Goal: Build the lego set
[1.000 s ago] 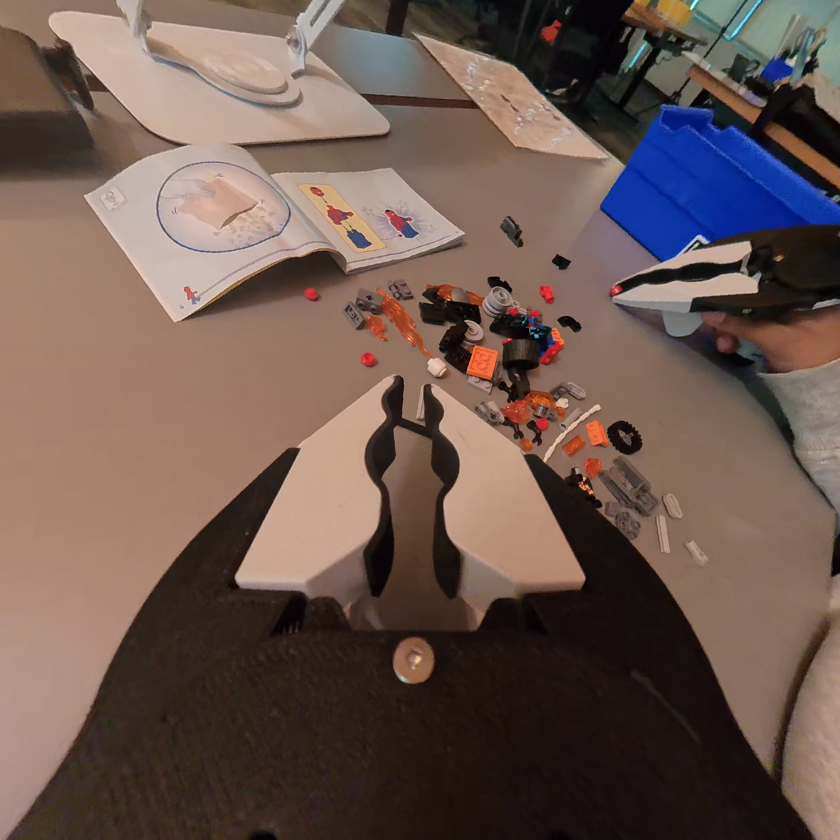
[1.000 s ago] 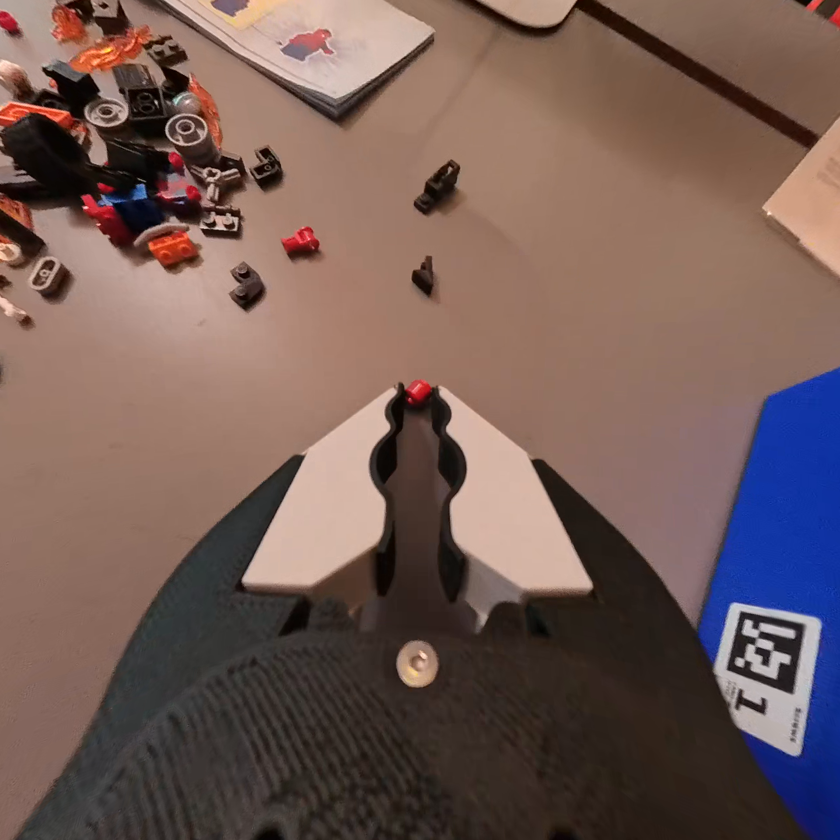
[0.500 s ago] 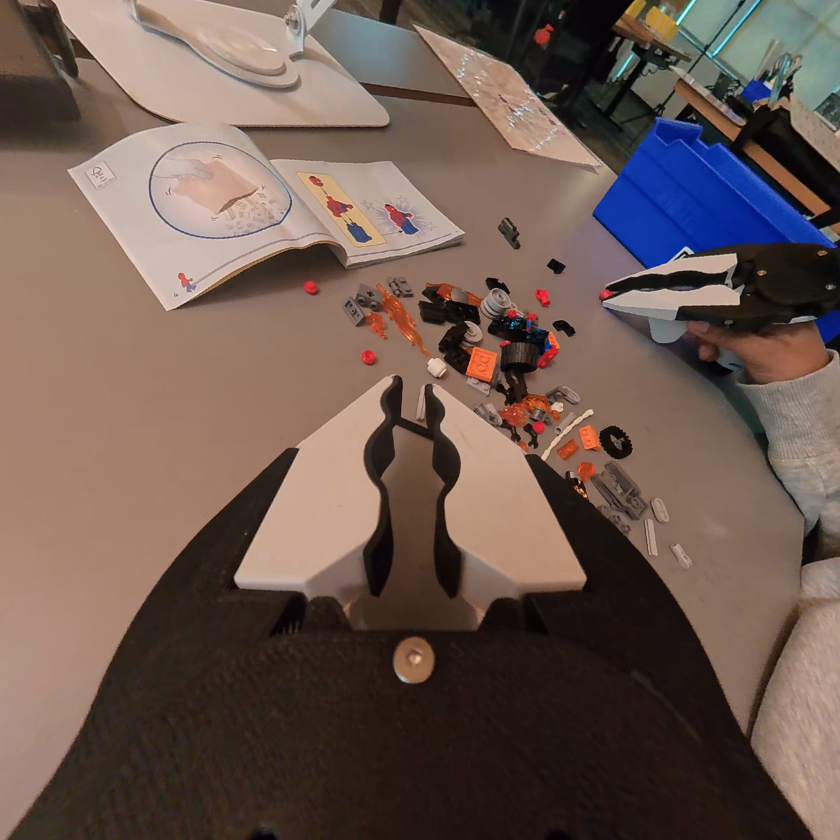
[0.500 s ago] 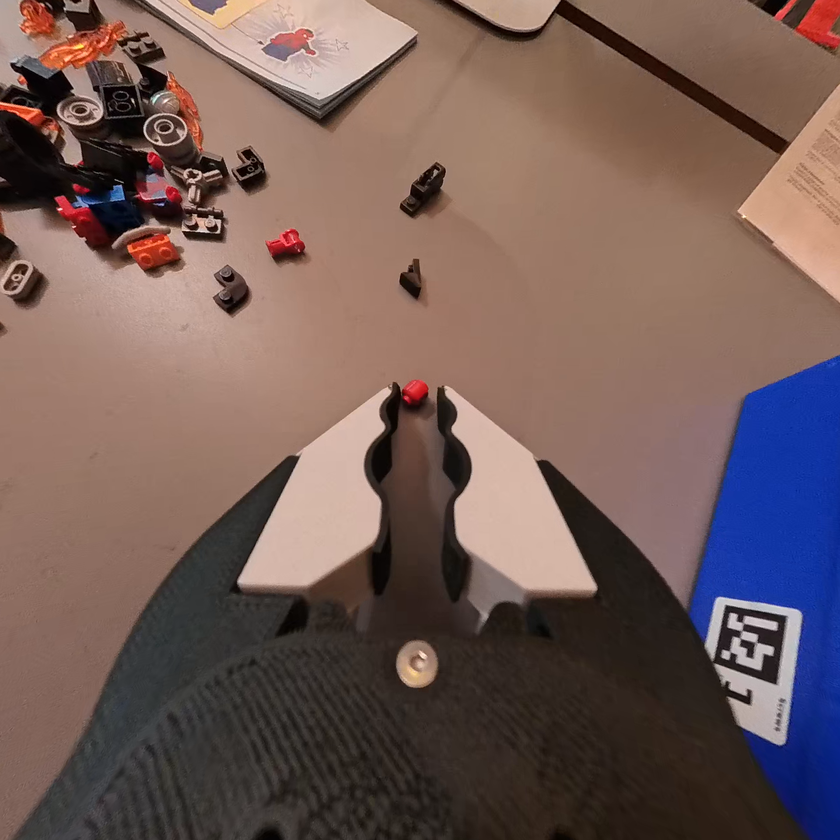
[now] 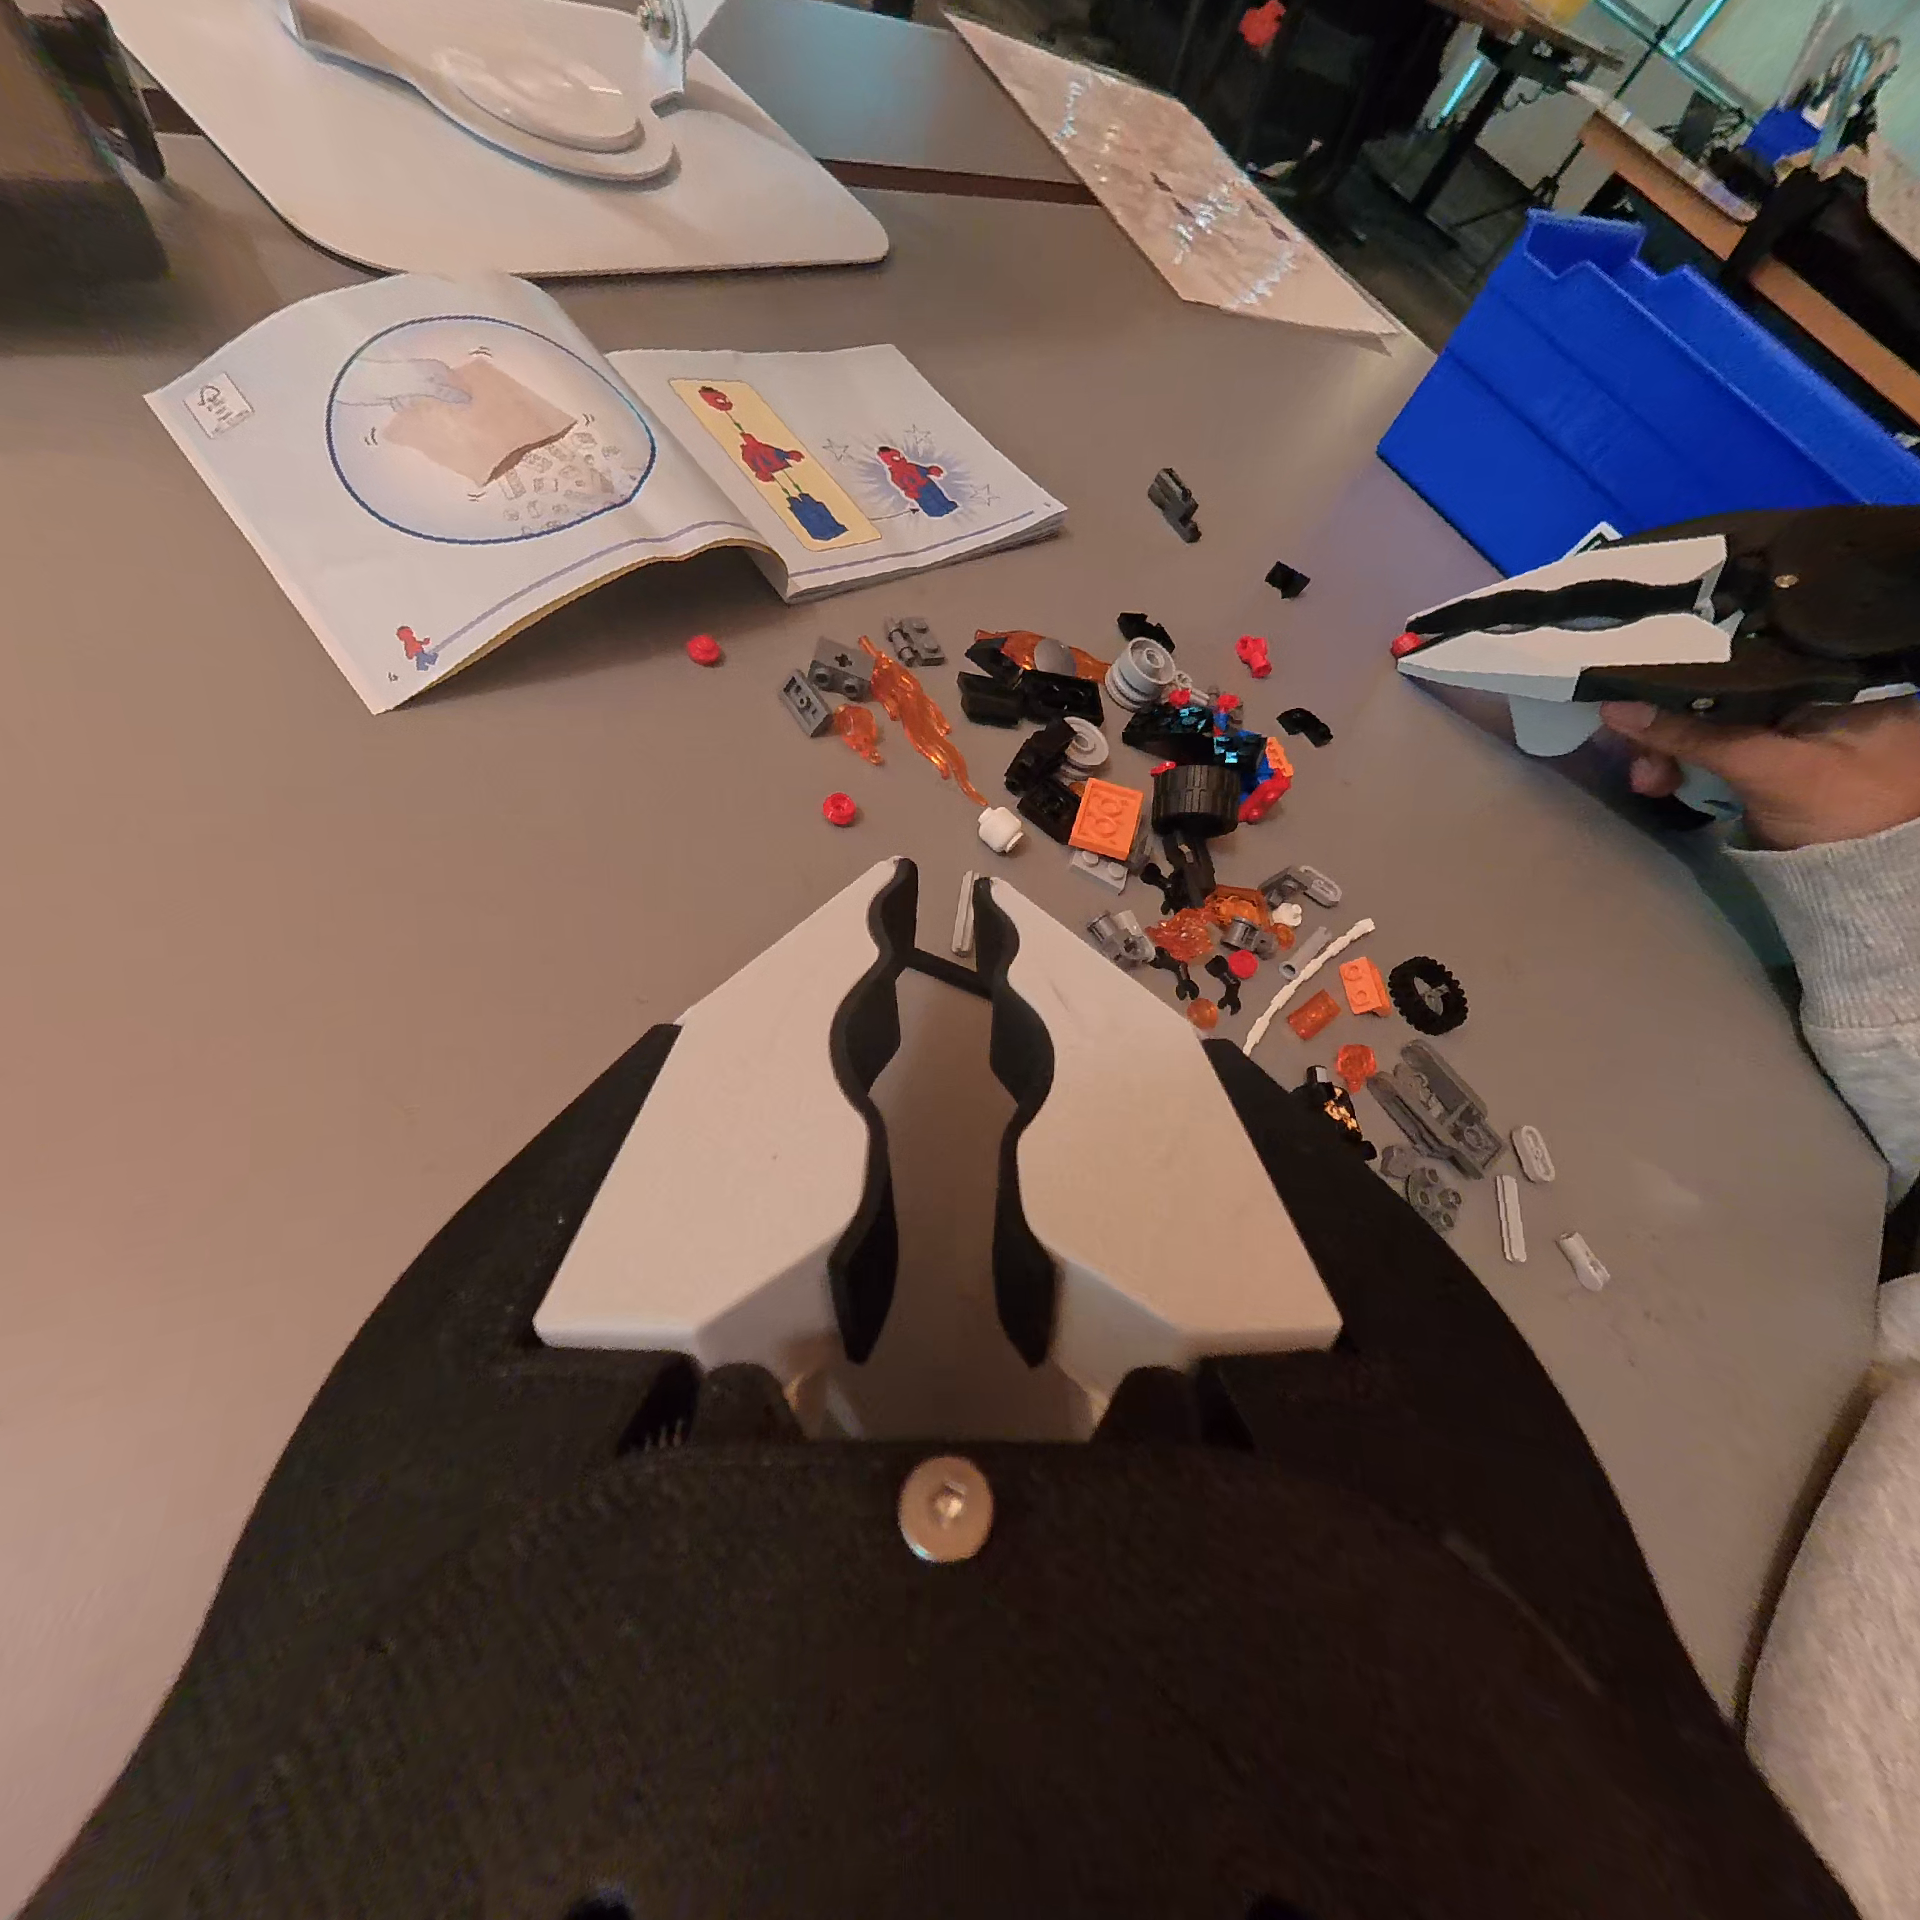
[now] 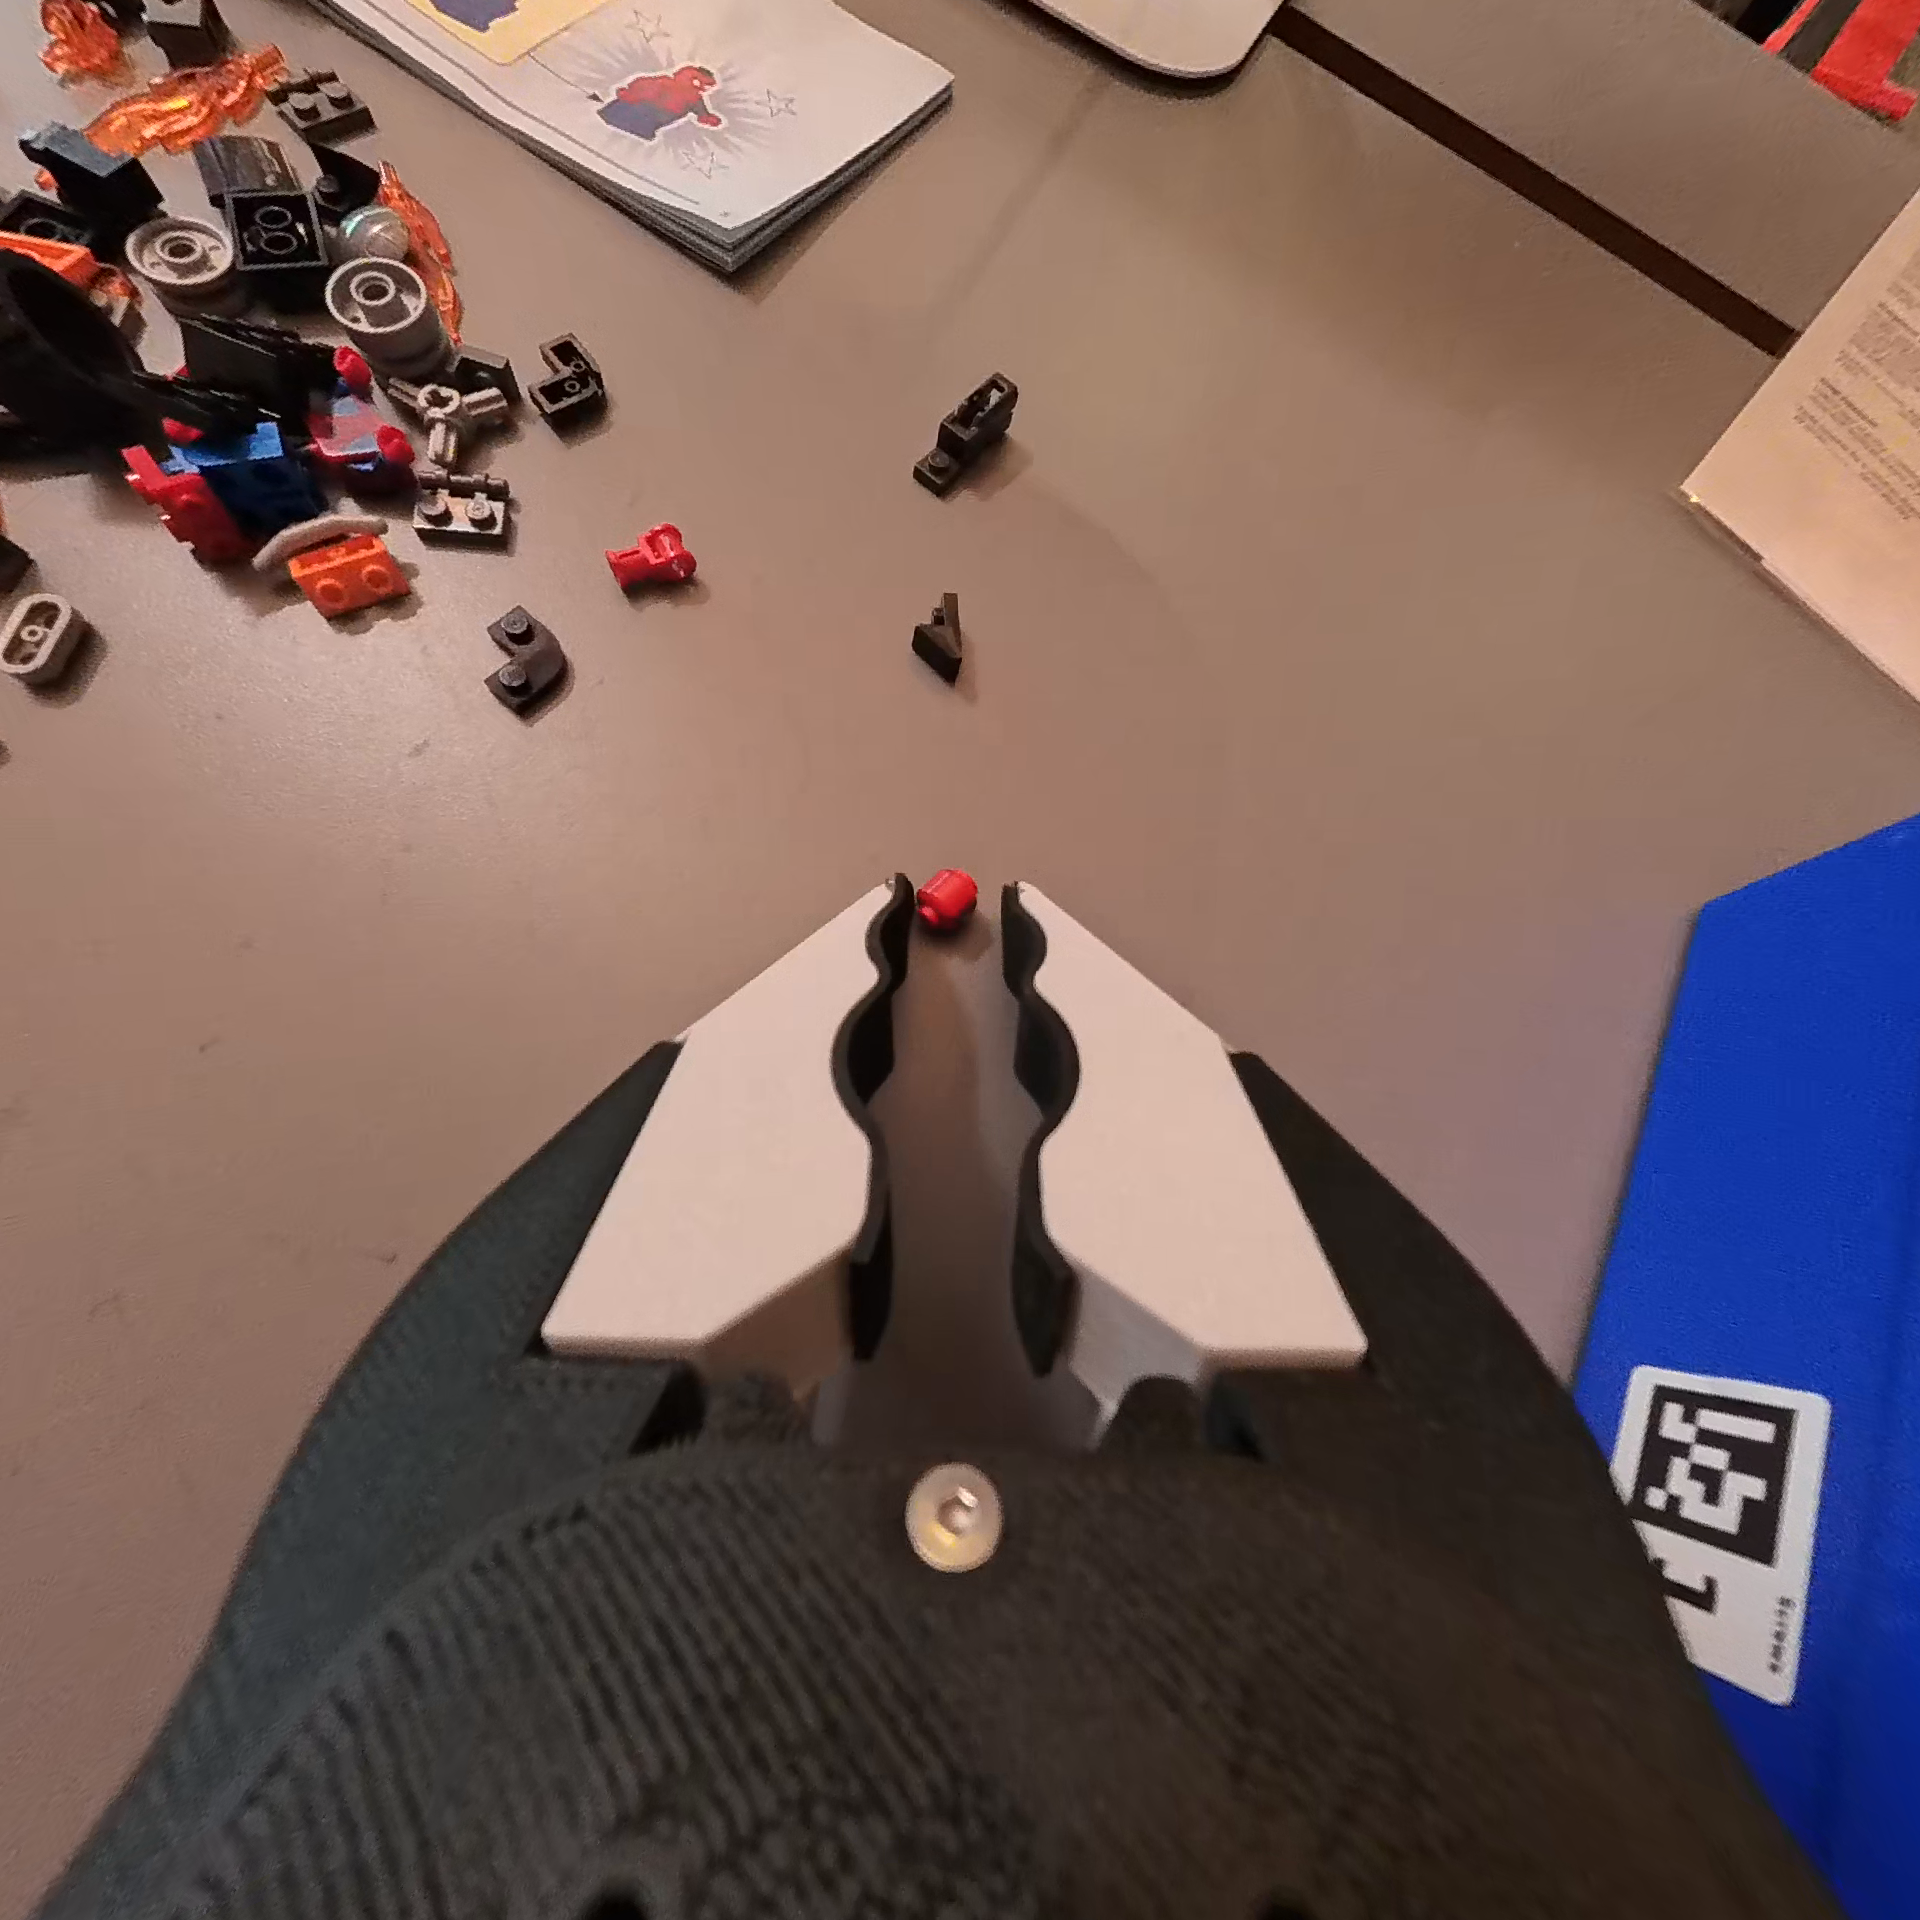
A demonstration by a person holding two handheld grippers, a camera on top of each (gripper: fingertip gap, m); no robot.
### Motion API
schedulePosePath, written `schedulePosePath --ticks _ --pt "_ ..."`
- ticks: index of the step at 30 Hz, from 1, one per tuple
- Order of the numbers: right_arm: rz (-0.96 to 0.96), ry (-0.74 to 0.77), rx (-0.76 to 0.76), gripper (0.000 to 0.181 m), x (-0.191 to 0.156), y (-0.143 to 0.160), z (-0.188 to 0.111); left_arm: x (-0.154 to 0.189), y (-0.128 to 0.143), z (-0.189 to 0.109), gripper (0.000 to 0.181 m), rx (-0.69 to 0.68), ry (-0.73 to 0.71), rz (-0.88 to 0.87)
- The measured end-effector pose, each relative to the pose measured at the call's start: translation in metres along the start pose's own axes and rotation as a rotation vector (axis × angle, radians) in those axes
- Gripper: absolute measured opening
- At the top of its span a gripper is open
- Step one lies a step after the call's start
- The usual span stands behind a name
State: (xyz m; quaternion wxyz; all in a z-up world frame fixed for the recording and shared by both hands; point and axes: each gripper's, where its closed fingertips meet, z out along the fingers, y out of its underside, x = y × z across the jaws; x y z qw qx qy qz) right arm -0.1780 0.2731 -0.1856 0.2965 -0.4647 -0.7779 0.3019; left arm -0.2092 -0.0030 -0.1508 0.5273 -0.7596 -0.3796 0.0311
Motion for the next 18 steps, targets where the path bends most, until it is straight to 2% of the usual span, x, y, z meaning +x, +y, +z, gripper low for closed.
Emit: schedulePosePath --ticks 18 --pt "-0.001 -0.001 0.000 0.015 0.0000 0.0000 0.0002 -0.0007 0.0008 0.0007 0.010 -0.007 0.009 -0.017"
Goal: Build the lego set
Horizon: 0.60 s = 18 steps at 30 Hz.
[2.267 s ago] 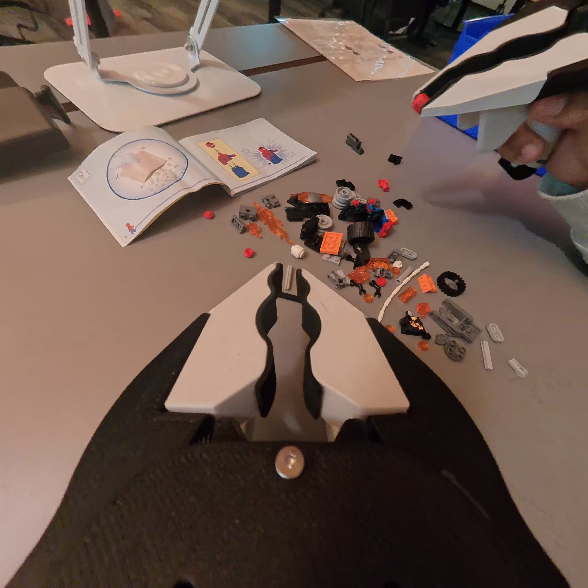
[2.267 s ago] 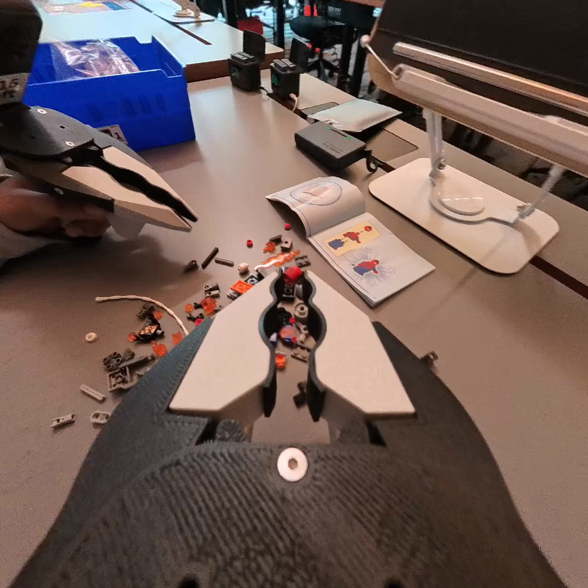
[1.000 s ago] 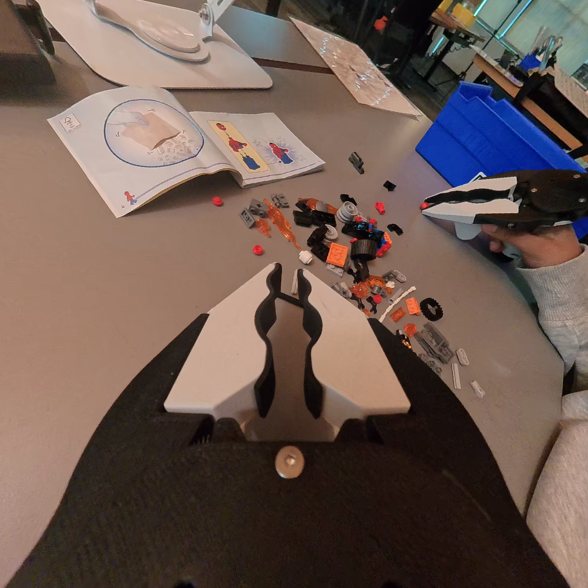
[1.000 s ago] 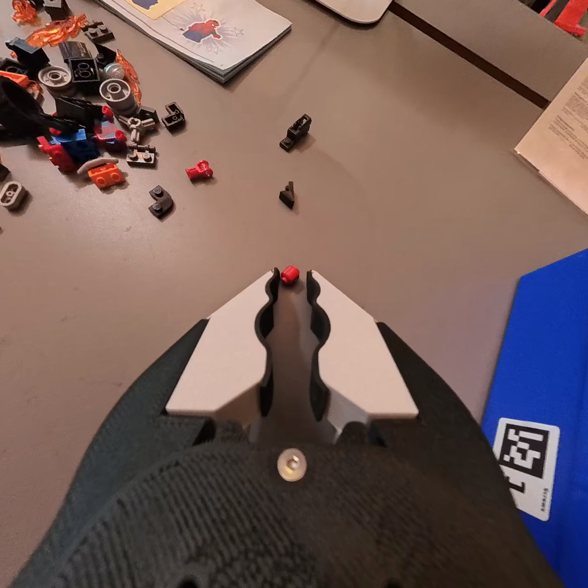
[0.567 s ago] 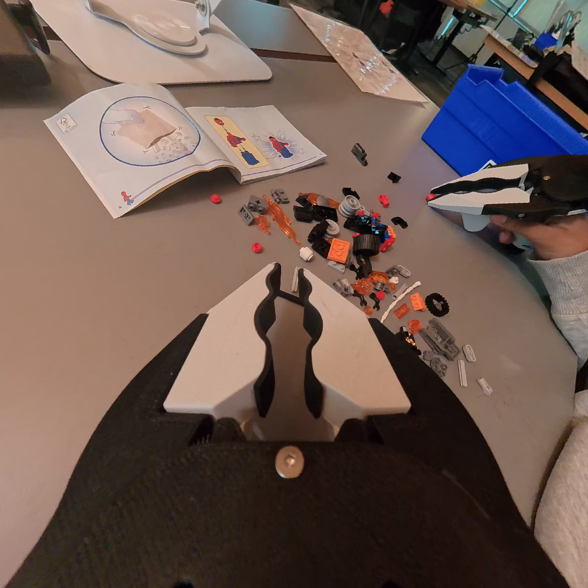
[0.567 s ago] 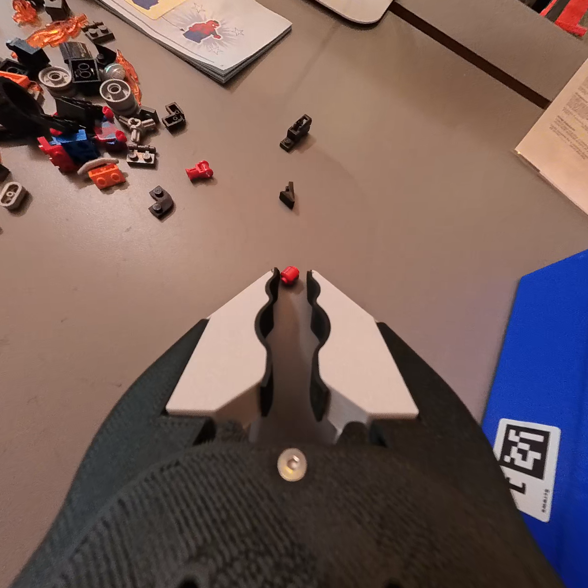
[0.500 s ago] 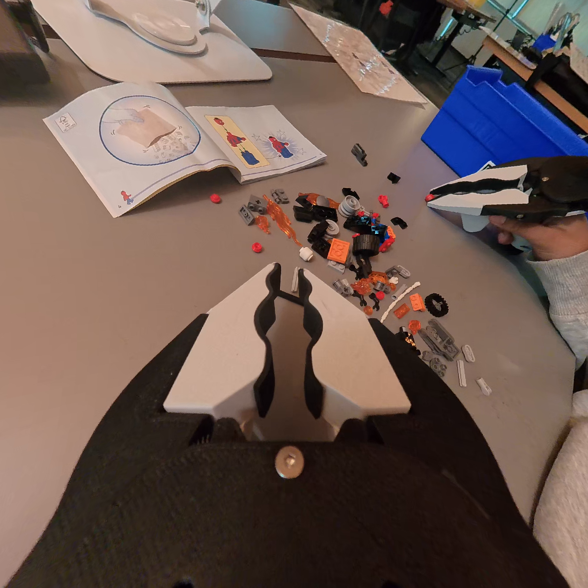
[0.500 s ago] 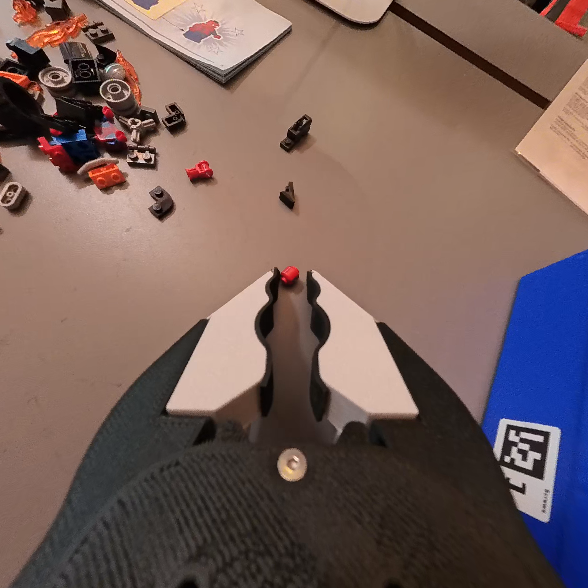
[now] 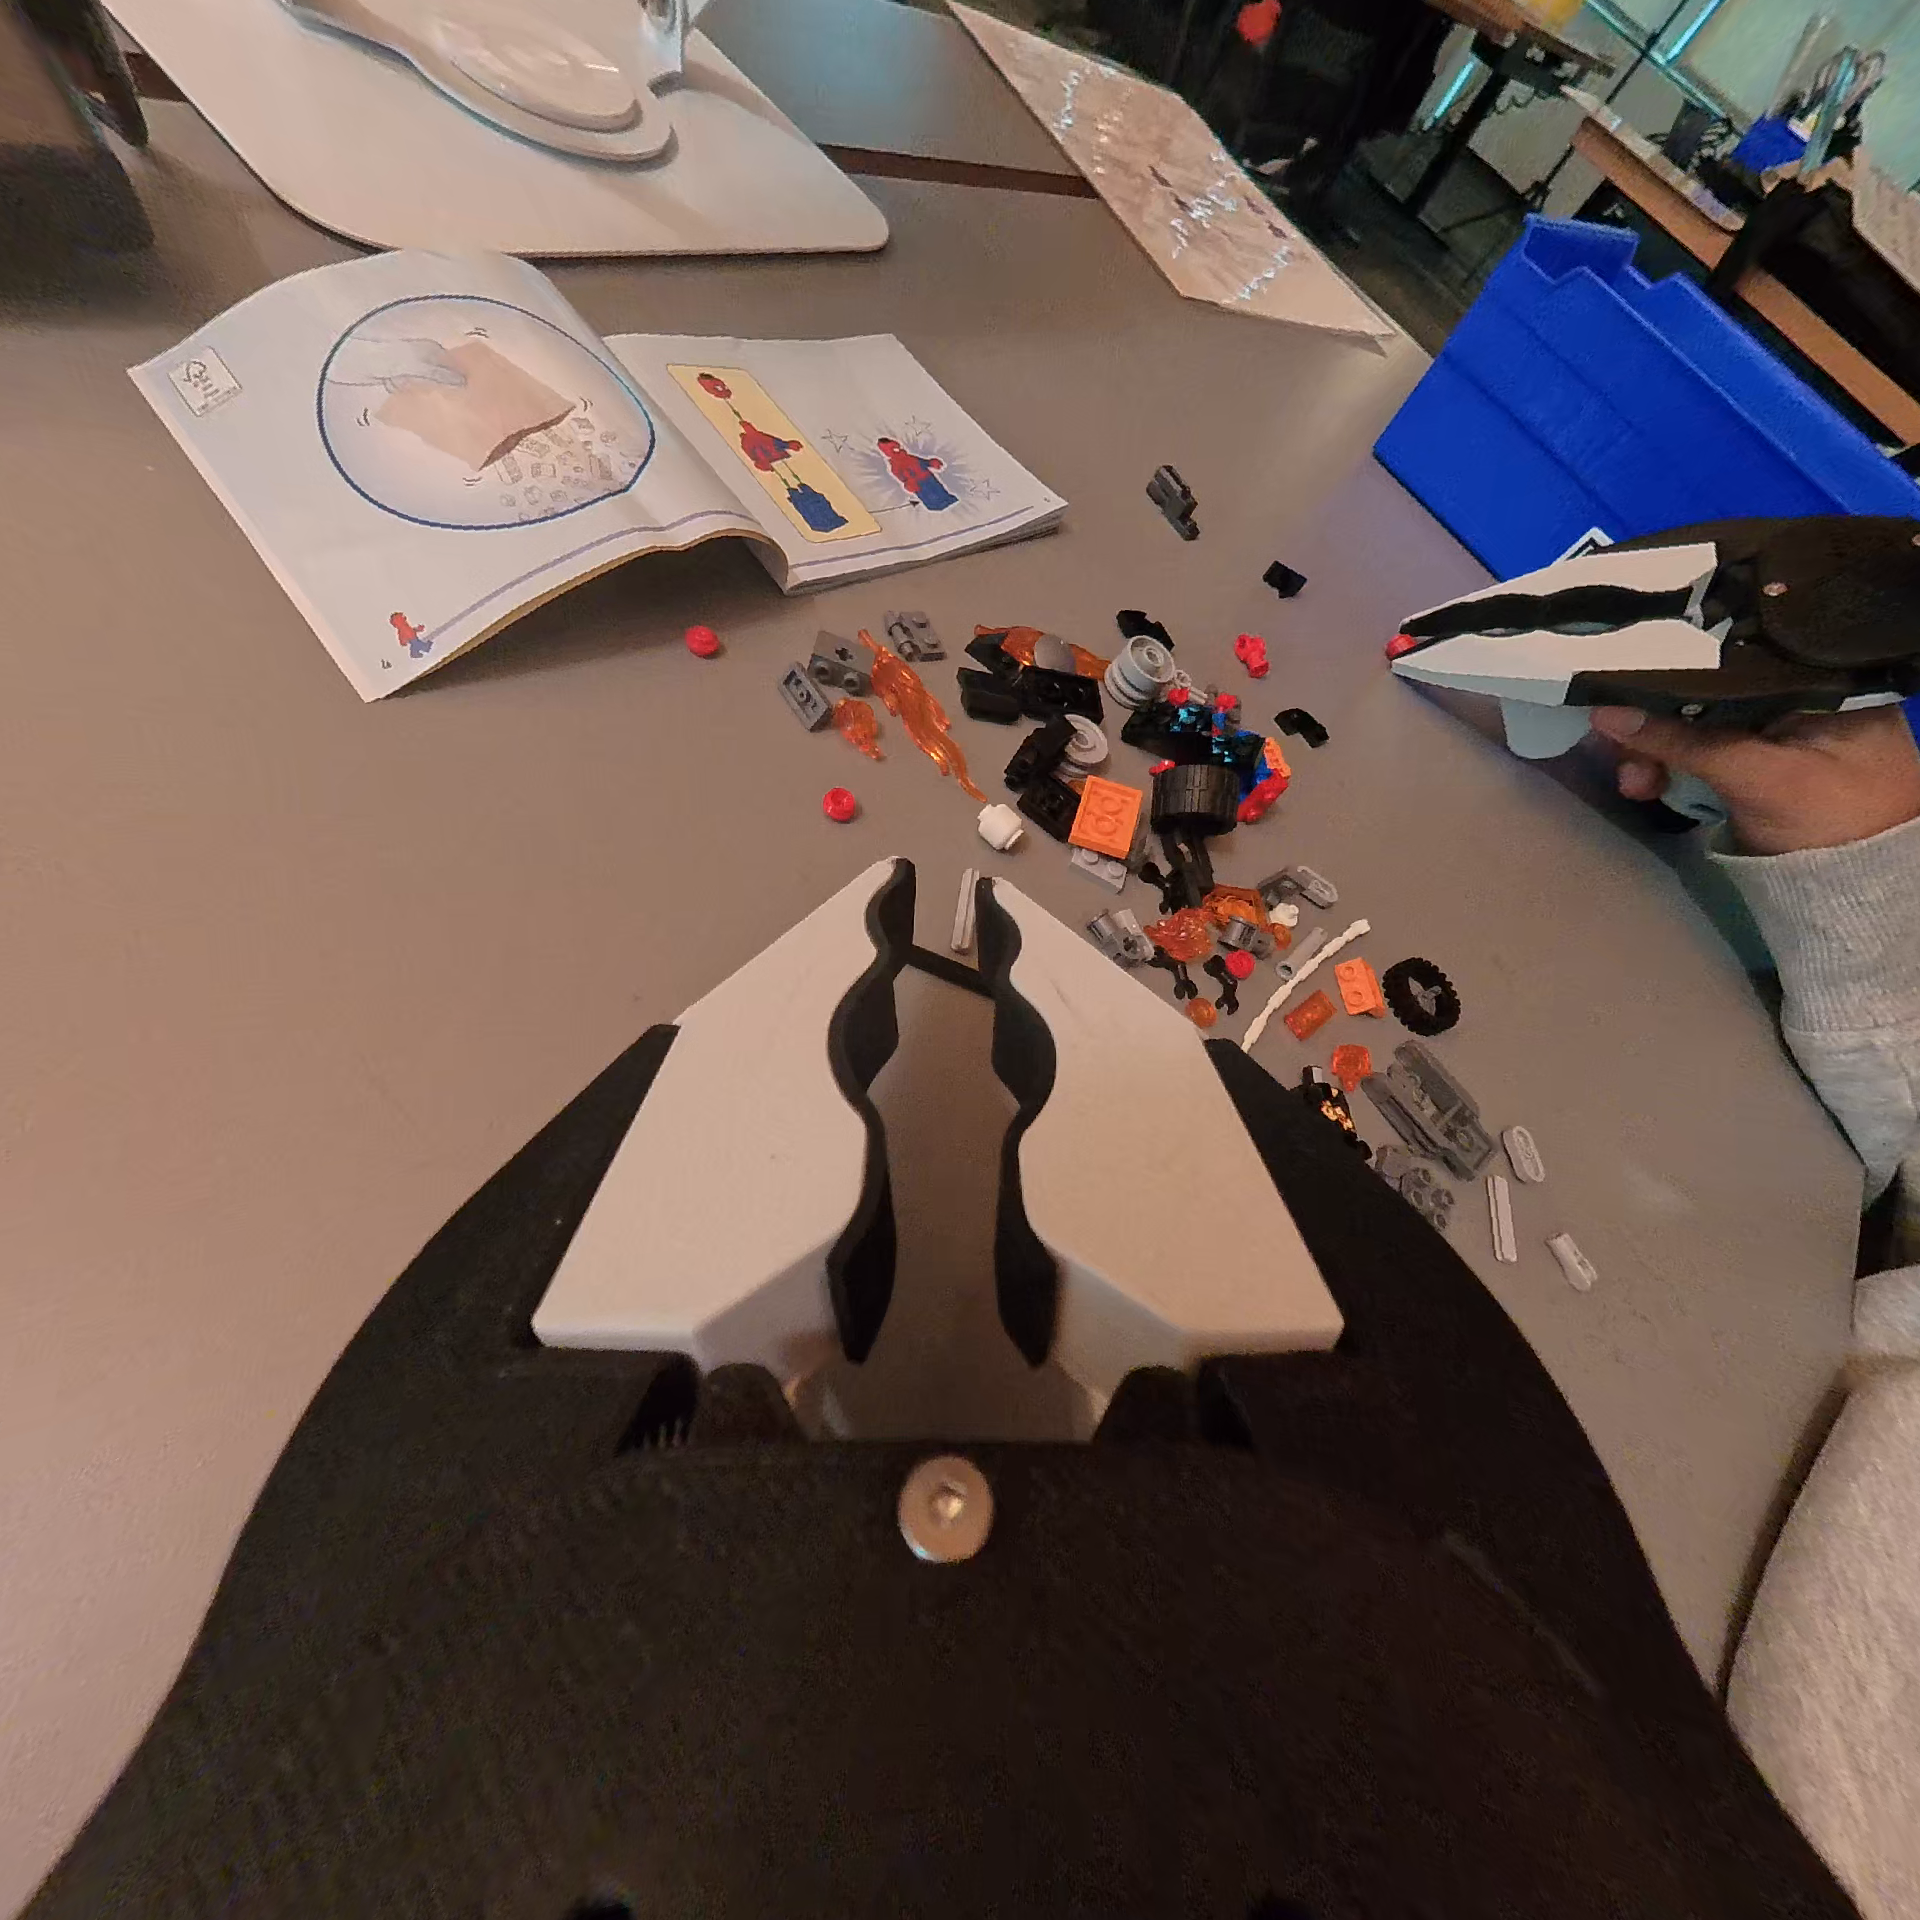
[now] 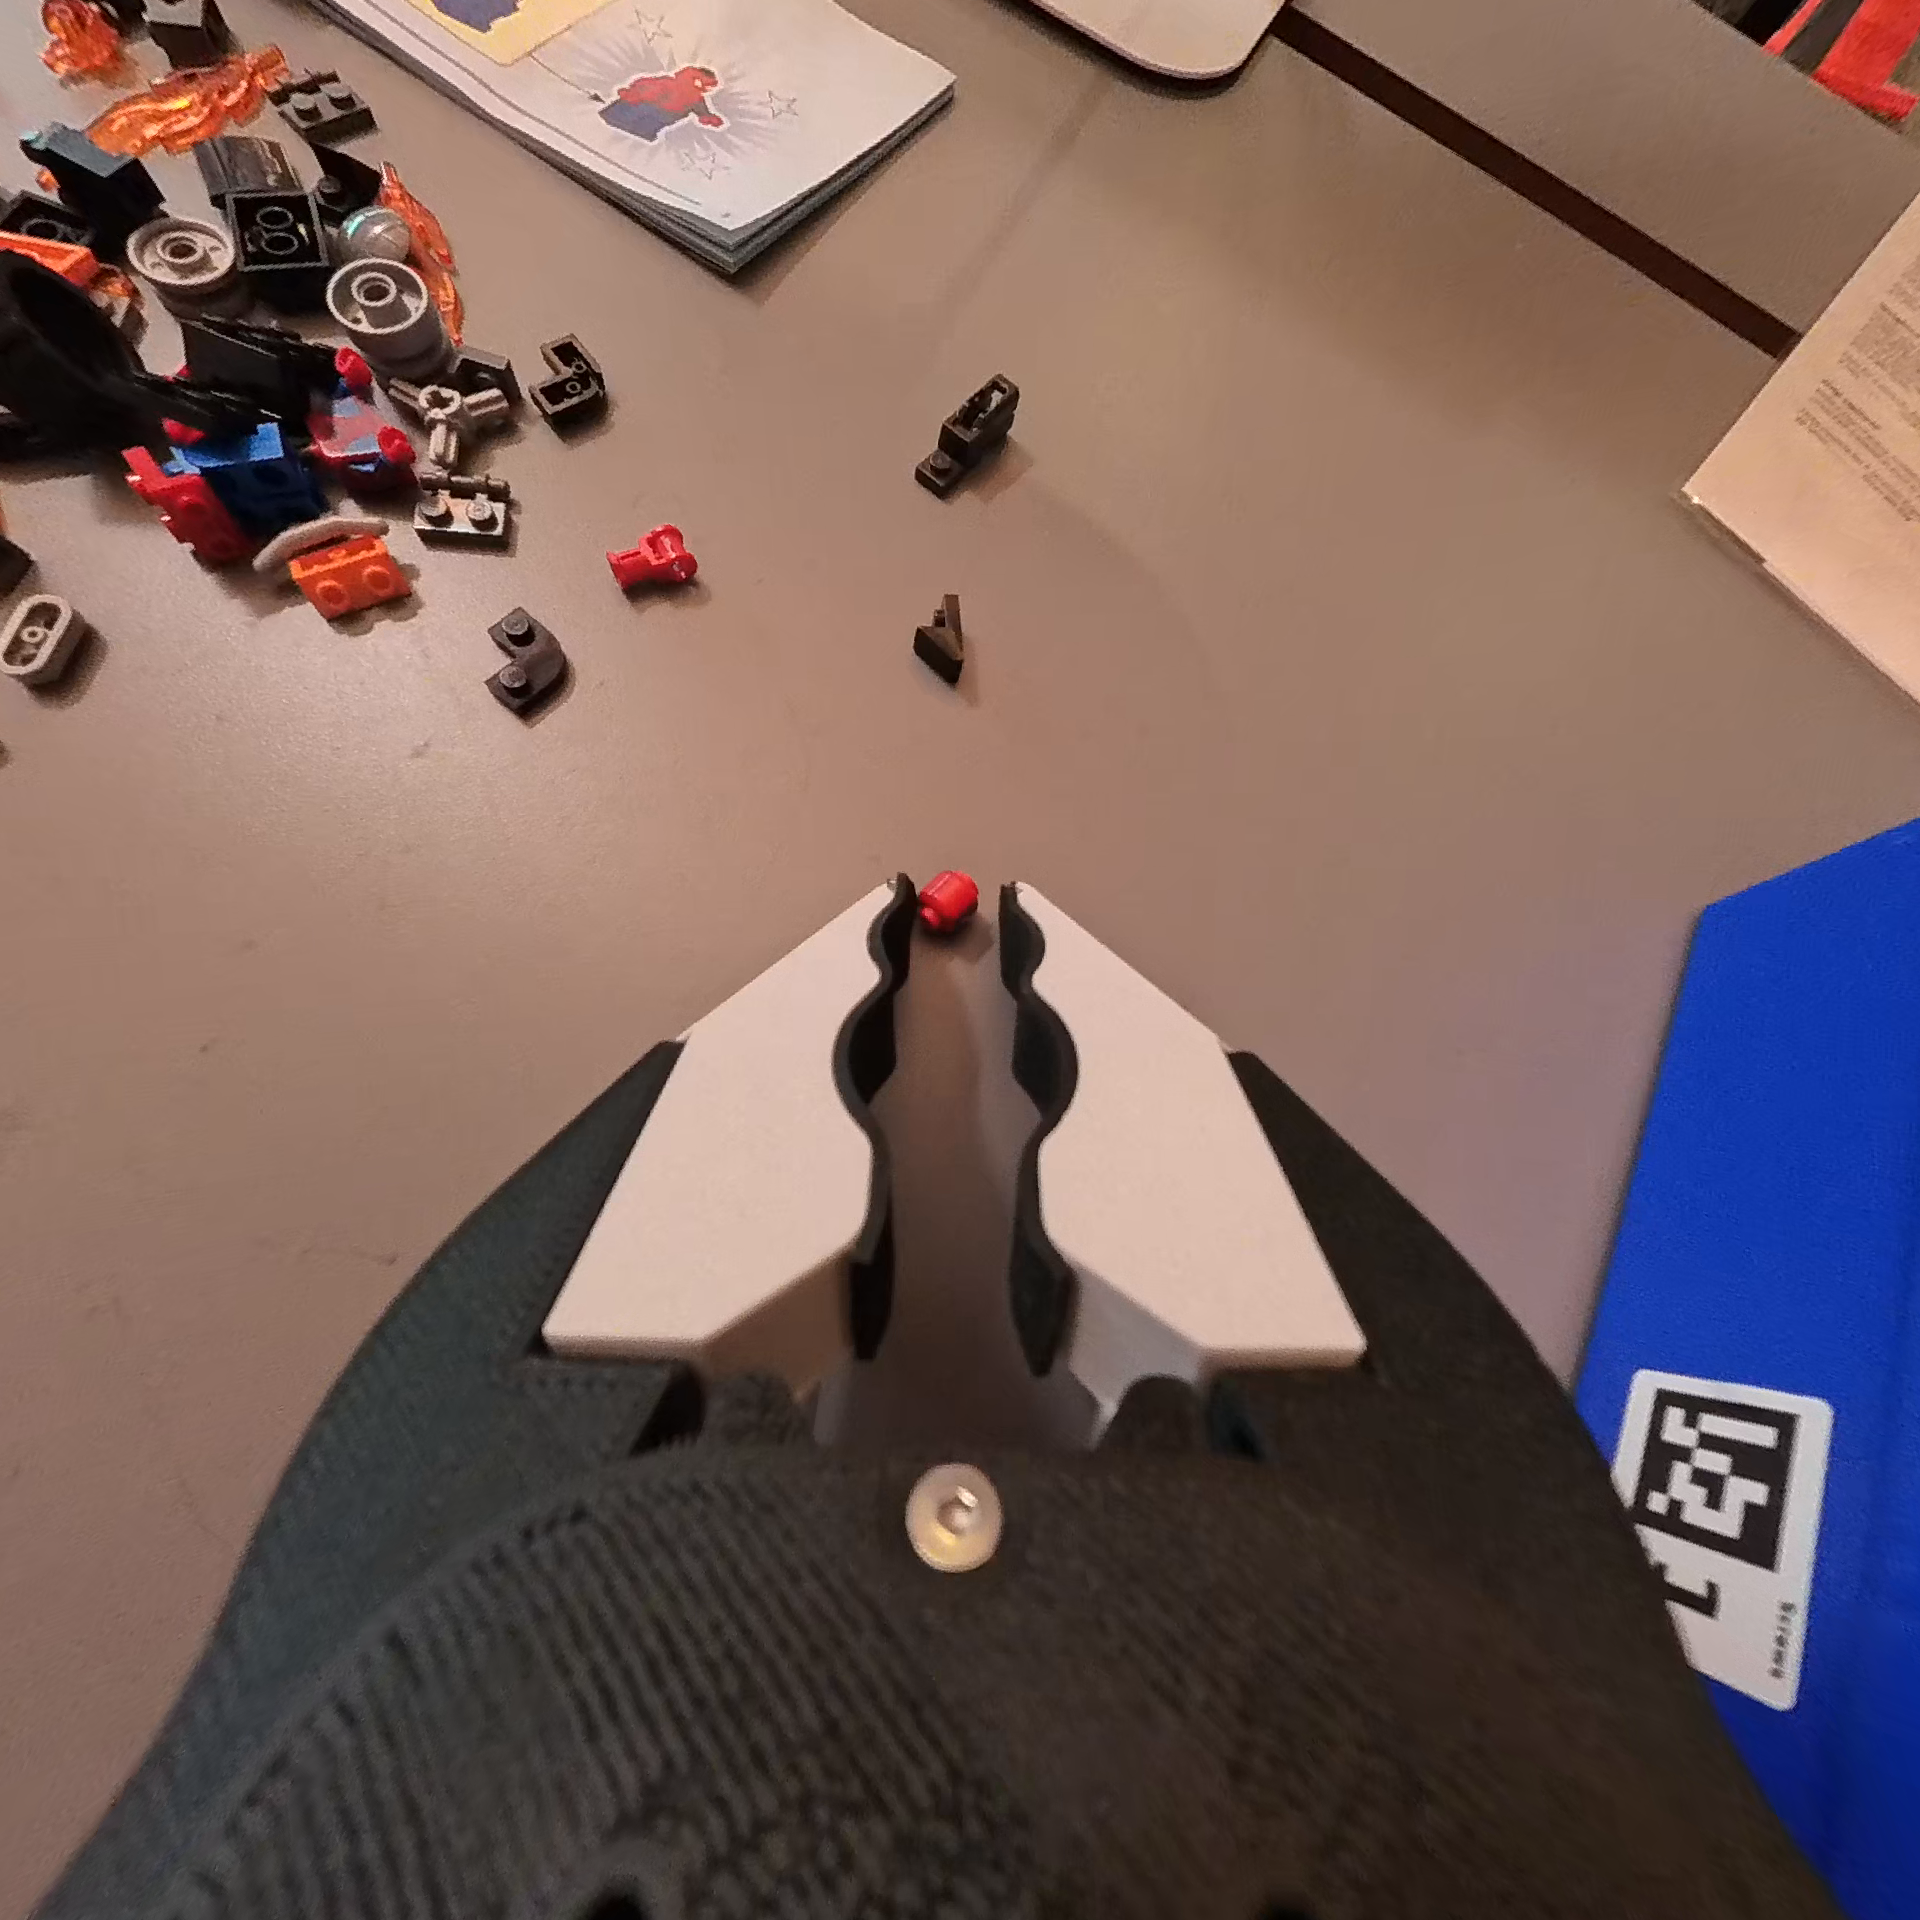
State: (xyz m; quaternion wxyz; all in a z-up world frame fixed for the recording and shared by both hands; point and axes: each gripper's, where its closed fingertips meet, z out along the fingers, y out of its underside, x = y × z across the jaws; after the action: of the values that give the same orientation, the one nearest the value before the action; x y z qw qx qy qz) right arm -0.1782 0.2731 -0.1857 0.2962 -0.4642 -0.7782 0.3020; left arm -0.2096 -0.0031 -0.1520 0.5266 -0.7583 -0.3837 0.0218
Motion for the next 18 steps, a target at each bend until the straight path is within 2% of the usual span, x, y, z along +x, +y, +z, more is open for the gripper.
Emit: schedulePosePath --ticks 18 --pt "0.000 0.004 0.000 0.016 0.0007 0.0001 -0.0002 -0.0003 0.0003 0.0002 0.010 -0.005 0.004 -0.008"
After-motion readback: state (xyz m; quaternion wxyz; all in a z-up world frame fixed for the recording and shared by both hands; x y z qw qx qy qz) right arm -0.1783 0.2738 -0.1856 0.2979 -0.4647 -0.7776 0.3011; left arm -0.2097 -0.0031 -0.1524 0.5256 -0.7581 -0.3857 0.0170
